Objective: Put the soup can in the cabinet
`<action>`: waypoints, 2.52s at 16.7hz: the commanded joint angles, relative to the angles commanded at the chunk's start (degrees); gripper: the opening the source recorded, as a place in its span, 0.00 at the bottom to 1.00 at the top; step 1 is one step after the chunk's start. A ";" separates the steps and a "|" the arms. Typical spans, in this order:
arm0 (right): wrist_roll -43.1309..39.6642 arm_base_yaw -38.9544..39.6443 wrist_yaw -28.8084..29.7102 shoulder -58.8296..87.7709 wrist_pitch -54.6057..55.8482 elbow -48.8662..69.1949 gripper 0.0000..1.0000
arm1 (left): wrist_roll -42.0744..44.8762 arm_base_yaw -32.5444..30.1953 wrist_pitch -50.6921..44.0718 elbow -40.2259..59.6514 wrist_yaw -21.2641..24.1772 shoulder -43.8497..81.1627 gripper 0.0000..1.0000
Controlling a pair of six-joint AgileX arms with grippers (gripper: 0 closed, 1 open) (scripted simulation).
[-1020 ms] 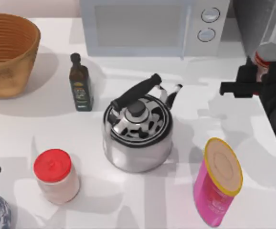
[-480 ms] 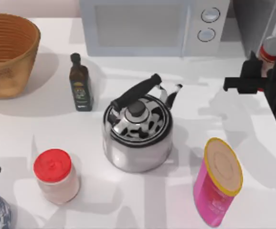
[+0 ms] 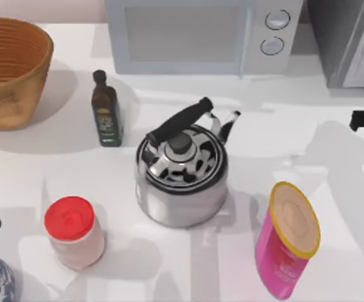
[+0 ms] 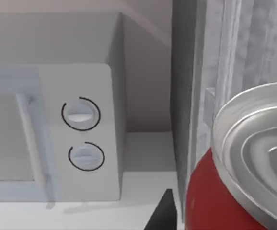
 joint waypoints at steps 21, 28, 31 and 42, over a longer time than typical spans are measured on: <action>-4.63 -19.42 -19.10 -61.25 -29.25 -23.65 0.00 | 0.00 0.00 0.00 0.00 0.00 0.00 1.00; -4.50 -17.37 -17.94 -50.39 -32.44 -10.91 0.00 | 0.00 0.00 0.00 0.00 0.00 0.00 1.00; -4.48 -16.03 -16.27 -39.77 -35.82 3.46 0.00 | 0.00 0.00 0.00 0.00 0.00 0.00 1.00; -4.03 -10.55 -9.94 1.93 -49.23 59.89 0.00 | 0.00 0.00 0.00 0.00 0.00 0.00 1.00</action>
